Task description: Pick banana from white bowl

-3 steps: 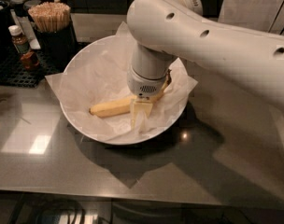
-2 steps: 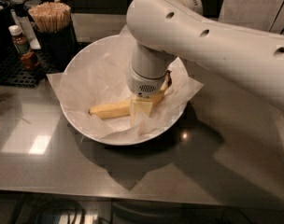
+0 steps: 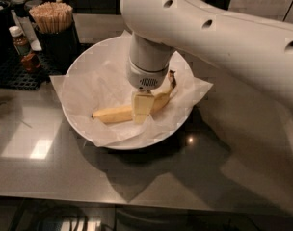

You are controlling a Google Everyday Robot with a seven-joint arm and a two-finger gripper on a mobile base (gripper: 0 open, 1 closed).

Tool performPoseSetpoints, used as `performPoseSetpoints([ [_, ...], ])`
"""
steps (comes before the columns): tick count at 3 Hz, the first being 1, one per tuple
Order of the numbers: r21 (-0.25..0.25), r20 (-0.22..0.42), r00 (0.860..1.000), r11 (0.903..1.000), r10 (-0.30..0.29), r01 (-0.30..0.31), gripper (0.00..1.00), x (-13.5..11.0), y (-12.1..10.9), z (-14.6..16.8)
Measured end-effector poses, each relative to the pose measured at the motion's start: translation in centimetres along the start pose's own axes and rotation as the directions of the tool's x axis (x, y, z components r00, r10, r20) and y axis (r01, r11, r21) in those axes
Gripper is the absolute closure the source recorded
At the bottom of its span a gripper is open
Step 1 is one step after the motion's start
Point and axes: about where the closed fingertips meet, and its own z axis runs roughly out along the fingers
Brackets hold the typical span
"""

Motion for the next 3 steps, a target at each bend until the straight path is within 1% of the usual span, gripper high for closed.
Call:
performPoseSetpoints([
  [1, 0.041, -0.027, 1.0, 0.9991, -0.006, 0.007, 0.19, -0.31, -1.0, -1.5],
  [2, 0.042, -0.028, 1.0, 0.9991, -0.006, 0.008, 0.37, -0.31, -1.03, -1.5],
  [3, 0.042, -0.028, 1.0, 0.9991, -0.006, 0.008, 0.61, -0.31, -1.03, -1.5],
])
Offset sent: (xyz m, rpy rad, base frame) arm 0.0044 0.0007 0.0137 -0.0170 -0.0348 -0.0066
